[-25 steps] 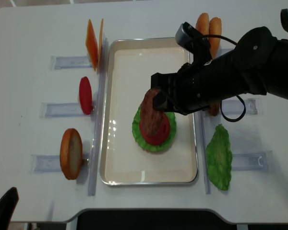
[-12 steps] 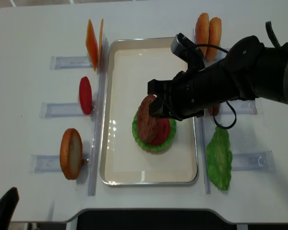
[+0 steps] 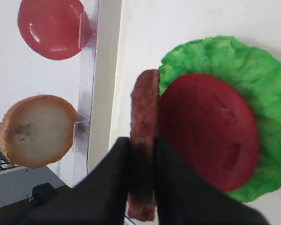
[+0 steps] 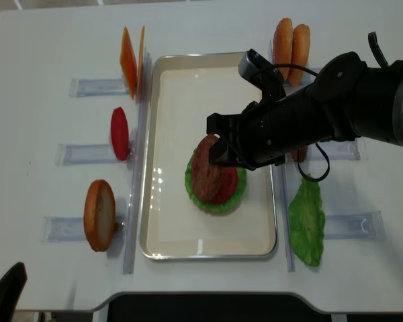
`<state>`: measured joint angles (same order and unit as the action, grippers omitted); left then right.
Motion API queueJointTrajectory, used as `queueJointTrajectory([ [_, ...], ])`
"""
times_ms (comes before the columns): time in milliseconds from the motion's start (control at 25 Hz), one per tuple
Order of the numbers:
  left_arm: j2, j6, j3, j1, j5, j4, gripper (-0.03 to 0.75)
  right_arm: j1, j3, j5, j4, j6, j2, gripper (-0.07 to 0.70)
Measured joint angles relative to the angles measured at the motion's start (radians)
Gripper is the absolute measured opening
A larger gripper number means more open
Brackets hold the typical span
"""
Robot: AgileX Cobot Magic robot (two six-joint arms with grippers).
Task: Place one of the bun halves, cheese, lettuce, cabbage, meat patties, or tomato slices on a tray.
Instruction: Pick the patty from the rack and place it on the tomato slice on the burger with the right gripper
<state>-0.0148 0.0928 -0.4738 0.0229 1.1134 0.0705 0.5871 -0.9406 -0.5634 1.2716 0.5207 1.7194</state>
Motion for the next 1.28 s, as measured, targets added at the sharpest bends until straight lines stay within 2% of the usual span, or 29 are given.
queueJointTrajectory([
  [240, 0.0, 0.0, 0.0, 0.0, 0.0, 0.0, 0.661, 0.0, 0.0, 0.003, -0.007, 0.001, 0.0, 0.128],
  [560, 0.0, 0.0, 0.0, 0.0, 0.0, 0.0, 0.661, 0.0, 0.0, 0.02, -0.039, 0.003, 0.0, 0.259],
  [880, 0.0, 0.0, 0.0, 0.0, 0.0, 0.0, 0.661, 0.0, 0.0, 0.05, -0.099, -0.001, 0.0, 0.358],
  [1000, 0.0, 0.0, 0.0, 0.0, 0.0, 0.0, 0.661, 0.0, 0.0, 0.056, -0.149, -0.044, 0.0, 0.385],
  [1280, 0.0, 0.0, 0.0, 0.0, 0.0, 0.0, 0.661, -0.008, -0.018, 0.049, -0.353, -0.226, -0.004, 0.401],
])
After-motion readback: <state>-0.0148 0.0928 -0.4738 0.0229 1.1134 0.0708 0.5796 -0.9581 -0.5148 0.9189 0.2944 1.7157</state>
